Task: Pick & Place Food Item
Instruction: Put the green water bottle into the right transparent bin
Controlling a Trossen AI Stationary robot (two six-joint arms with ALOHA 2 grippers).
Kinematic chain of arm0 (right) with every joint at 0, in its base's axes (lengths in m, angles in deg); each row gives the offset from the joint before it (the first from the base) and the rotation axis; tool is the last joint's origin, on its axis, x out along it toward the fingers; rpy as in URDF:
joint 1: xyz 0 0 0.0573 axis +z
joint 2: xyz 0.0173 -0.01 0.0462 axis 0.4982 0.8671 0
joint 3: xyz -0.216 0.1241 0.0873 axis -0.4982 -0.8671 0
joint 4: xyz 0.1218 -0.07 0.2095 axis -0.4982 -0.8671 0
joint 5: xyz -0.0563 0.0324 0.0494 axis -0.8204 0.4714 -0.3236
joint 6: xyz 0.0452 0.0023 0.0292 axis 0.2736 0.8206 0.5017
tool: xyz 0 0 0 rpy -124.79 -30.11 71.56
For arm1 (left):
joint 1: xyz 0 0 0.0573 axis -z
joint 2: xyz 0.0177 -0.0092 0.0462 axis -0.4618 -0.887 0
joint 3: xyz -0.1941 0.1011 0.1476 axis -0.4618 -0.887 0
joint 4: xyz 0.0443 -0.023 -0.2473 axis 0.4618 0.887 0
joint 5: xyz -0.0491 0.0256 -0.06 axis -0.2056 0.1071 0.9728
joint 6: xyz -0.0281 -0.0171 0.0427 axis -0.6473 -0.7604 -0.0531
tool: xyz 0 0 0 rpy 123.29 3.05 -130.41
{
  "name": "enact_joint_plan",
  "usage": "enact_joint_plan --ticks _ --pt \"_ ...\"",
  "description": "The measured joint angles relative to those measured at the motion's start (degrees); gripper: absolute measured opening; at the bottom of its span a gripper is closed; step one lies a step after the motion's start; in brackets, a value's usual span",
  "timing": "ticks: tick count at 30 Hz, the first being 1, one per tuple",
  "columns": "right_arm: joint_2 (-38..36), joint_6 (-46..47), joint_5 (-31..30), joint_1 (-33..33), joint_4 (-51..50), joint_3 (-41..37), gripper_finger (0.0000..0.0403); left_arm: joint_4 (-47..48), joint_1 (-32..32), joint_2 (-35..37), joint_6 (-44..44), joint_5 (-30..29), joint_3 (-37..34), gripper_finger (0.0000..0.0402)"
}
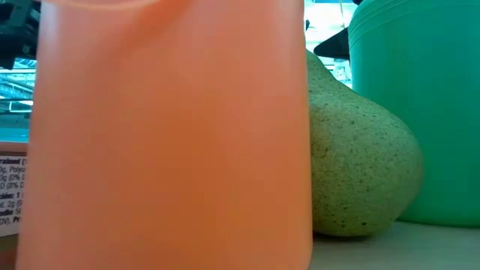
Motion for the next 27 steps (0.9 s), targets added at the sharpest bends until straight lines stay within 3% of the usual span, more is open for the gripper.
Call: enact_joint_plan --ticks 6,14,20,24,27 --pt "0.0 -3.29 0.15 1.73 0.26 -0.02 0.0 -1.54 0.0 0.0 -0.85 -6.33 0.0 0.0051" --pt "-0.12 -8.78 -1.51 5.08 9.56 -0.04 0.0 -0.54 0.0 0.0 -0.36 -6.33 0.0 0.0051" --pt "1.09 -6.71 -1.93 4.12 9.45 -0.07 0.0 -0.34 0.0 0.0 4.87 -6.98 0.0 0.0051" --pt "2.66 -3.17 -4.4 4.09 9.55 -0.08 0.0004 -0.23 -0.24 0.0 3.72 -9.75 0.0 0.0051" --pt "2.86 -2.75 -3.98 4.26 10.14 -0.08 0.0029 -0.2 -1.46 0.0 1.96 -10.84 0.0 0.0051"
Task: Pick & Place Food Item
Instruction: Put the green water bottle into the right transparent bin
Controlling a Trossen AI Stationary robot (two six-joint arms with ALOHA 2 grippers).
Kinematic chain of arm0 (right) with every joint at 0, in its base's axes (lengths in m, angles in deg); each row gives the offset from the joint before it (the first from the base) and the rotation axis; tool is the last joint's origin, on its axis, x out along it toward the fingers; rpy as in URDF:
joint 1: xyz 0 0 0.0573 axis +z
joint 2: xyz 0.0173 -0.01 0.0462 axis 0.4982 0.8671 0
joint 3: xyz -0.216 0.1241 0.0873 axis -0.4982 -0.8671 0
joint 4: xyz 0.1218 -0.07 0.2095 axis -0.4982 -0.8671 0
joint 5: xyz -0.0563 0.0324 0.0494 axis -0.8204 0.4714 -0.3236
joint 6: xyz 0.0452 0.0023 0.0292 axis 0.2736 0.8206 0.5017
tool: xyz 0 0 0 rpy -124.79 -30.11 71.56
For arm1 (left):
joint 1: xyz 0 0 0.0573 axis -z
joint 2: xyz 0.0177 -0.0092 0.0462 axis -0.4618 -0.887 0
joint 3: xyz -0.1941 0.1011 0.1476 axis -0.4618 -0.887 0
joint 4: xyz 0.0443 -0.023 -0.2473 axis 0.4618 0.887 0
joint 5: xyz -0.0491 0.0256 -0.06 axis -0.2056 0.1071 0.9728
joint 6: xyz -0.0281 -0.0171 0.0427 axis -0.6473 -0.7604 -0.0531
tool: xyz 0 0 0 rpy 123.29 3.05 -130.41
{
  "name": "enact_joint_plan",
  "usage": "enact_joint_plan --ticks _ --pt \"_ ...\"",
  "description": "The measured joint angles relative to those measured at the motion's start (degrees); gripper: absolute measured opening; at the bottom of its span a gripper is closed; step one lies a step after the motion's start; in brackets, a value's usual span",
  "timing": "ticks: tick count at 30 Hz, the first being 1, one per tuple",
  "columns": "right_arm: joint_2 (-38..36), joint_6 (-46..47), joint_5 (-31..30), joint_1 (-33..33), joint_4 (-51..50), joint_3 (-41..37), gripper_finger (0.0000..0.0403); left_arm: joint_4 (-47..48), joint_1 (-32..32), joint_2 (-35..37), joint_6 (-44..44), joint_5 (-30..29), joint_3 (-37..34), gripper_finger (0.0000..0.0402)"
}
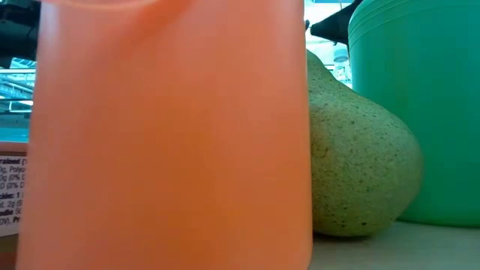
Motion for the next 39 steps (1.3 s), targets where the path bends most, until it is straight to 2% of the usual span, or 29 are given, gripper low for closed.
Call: enact_joint_plan --ticks 6,11,13,16,19,24,26,30,35,39 --pt "-0.33 0.69 8.3 0.94 4.82 -0.02 0.0141 0.26 -1.31 0.0 -3.1 0.04 0.0 0.0051" --pt "-0.49 1.07 8.92 2.01 5.32 -0.02 0.0245 1.16 -1.39 -0.01 -3.61 0.07 0.0 0.0051" --pt "-0.55 1.43 10.42 2.52 5.38 -0.02 0.0277 1.39 -1.39 0.0 -4.4 0.07 0.0 0.0051" --pt "-0.7 3.1 16.49 3.45 5.32 -0.02 0.031 2.37 -1.39 0.0 -4.73 0.09 0.0 0.0051" --pt "-0.85 4.36 20.59 4.73 5.53 -0.02 0.0321 3.31 -1.39 0.0 -5.44 0.09 0.0 0.0051" --pt "-0.81 4.54 20.65 7.41 5.38 -0.02 0.0321 3.3 -1.39 0.0 -5.4 0.11 0.0 0.0051" --pt "-0.73 5.25 20.21 8.41 5.38 -0.02 0.0322 3.32 -1.39 0.0 -5.4 0.11 0.0 0.0051" --pt "1.96 5.73 14.89 10.92 5.76 0.02 0.0322 3.32 -1.39 0.0 -5.39 0.11 0.0 0.0051" --pt "7.49 5.58 14.5 13.53 10.84 0.02 0.0325 3.36 -1.39 0.0 -5.37 0.17 0.0 0.0051" --pt "8.19 5.61 14.51 15.61 9.89 0.02 0.0334 3.56 -1.39 0.0 -5.44 0.18 0.0 0.0051"
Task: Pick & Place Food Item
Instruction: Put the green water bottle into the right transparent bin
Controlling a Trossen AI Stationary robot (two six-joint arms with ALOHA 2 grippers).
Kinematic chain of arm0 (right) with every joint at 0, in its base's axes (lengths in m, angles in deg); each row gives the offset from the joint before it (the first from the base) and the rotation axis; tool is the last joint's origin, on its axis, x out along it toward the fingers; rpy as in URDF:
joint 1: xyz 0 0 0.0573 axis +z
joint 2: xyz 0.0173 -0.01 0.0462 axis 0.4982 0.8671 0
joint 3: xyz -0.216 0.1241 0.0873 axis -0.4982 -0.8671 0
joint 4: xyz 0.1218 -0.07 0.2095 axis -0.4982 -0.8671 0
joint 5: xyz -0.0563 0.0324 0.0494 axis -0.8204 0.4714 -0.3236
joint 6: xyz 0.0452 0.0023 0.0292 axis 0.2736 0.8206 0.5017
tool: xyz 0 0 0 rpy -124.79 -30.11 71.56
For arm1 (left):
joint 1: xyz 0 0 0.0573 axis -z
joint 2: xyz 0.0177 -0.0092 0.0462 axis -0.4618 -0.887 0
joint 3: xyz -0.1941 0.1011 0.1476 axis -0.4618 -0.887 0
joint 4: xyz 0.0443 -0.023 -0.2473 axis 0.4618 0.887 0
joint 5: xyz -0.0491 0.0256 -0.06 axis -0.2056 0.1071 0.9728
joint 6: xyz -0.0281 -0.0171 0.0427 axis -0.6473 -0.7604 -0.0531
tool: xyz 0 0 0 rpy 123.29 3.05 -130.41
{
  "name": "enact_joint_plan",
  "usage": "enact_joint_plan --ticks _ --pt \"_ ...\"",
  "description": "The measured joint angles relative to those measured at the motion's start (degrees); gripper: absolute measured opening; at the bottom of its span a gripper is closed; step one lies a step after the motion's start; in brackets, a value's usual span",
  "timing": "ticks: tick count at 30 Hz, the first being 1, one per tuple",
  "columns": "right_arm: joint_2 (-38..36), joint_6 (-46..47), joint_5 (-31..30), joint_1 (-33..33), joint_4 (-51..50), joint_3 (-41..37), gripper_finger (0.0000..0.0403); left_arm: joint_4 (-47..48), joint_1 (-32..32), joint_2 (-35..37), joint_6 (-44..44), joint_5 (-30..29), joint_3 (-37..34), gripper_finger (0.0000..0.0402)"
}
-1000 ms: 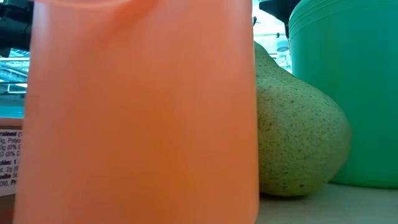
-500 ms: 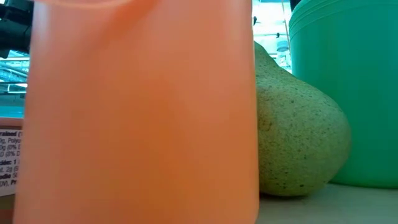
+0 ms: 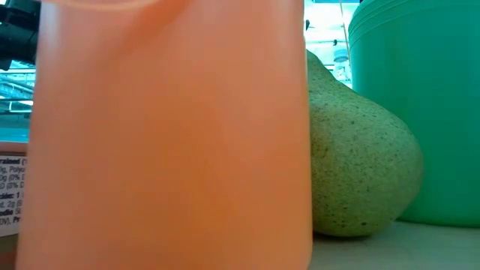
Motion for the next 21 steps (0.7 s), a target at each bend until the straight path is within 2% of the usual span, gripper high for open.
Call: enact_joint_plan --ticks 7,12,21 --pt "-0.12 1.87 -0.59 3.05 -2.04 -1.15 0.0337 0.11 0.0 0.0 0.09 -0.01 0.0 0.0051" --pt "2.78 1.88 -5.51 3.95 7.6 -4.48 0.0342 0.14 0.0 -0.01 0.11 -0.01 0.0 0.0051" --pt "10.8 0.0 -4.33 5.34 21.71 -6.32 0.0347 0.13 0.0 0.0 -0.02 -0.03 0.0 0.0051"
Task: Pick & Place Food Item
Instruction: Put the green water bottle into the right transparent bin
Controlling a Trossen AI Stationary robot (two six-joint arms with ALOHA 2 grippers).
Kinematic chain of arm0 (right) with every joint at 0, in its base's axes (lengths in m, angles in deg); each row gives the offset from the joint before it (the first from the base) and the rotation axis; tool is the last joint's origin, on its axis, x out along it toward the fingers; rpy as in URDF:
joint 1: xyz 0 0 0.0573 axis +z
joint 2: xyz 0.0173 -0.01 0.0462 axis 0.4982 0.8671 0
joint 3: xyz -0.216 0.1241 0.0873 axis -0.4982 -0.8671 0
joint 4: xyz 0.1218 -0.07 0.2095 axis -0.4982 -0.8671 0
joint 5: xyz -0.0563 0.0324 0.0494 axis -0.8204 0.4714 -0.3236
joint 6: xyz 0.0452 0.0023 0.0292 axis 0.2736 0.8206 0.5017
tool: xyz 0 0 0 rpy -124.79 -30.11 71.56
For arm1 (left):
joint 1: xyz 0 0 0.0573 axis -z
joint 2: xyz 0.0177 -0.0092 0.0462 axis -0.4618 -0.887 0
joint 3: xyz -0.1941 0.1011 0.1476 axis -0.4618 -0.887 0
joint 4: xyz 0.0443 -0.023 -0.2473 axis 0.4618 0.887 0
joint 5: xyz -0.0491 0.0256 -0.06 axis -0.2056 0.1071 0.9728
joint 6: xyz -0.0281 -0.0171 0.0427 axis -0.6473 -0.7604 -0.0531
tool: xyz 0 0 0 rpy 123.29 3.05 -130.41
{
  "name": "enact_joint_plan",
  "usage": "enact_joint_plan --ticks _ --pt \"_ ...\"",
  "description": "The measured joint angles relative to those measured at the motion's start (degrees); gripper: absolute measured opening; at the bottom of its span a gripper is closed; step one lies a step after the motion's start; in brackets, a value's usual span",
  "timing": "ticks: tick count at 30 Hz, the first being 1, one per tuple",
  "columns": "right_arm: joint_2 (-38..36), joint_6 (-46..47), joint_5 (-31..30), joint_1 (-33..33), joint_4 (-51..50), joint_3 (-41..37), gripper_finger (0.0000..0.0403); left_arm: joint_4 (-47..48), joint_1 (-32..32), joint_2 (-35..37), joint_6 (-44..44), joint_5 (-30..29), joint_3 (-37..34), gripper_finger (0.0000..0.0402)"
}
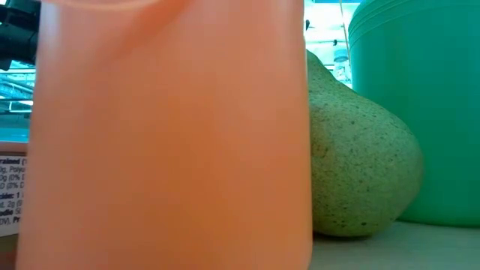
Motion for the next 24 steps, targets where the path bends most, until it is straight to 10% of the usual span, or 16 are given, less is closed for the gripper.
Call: enact_joint_plan --ticks 24 --pt "9.69 -1.7 -3.18 -0.05 2.86 5.18 0.0357 0.02 0.0 0.0 0.07 -0.11 0.0 0.0051"
